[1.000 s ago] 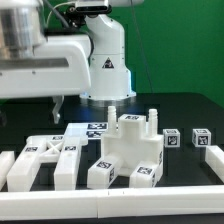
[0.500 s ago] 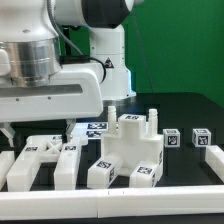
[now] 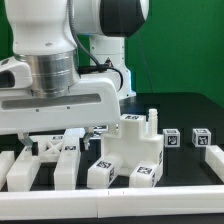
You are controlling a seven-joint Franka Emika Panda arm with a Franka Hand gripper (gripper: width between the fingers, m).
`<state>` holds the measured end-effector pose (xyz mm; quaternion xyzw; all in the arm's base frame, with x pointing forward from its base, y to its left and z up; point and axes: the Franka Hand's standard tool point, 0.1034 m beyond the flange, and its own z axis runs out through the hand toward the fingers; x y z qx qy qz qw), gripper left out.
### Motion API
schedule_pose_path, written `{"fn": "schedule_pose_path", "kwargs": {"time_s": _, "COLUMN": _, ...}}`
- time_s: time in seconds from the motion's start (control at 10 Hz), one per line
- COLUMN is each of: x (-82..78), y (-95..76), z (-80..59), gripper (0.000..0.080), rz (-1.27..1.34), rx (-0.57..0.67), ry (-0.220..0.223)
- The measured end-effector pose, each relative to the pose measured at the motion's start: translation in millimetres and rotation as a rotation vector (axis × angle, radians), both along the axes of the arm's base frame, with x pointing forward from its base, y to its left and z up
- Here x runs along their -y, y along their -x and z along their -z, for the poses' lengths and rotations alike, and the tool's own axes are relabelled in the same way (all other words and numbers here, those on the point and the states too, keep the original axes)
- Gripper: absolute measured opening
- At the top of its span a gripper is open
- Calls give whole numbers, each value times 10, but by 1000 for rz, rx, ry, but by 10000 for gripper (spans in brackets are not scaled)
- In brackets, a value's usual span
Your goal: Assemble chair
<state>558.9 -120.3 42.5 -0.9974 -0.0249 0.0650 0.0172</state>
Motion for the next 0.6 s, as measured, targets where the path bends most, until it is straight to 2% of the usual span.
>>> {"fn": "schedule_pose_path", "kwargs": {"time_s": 0.6, "x": -51, "y": 58, "z": 162, "gripper": 649, "rz": -7, "rx": -25, "ry": -2}}
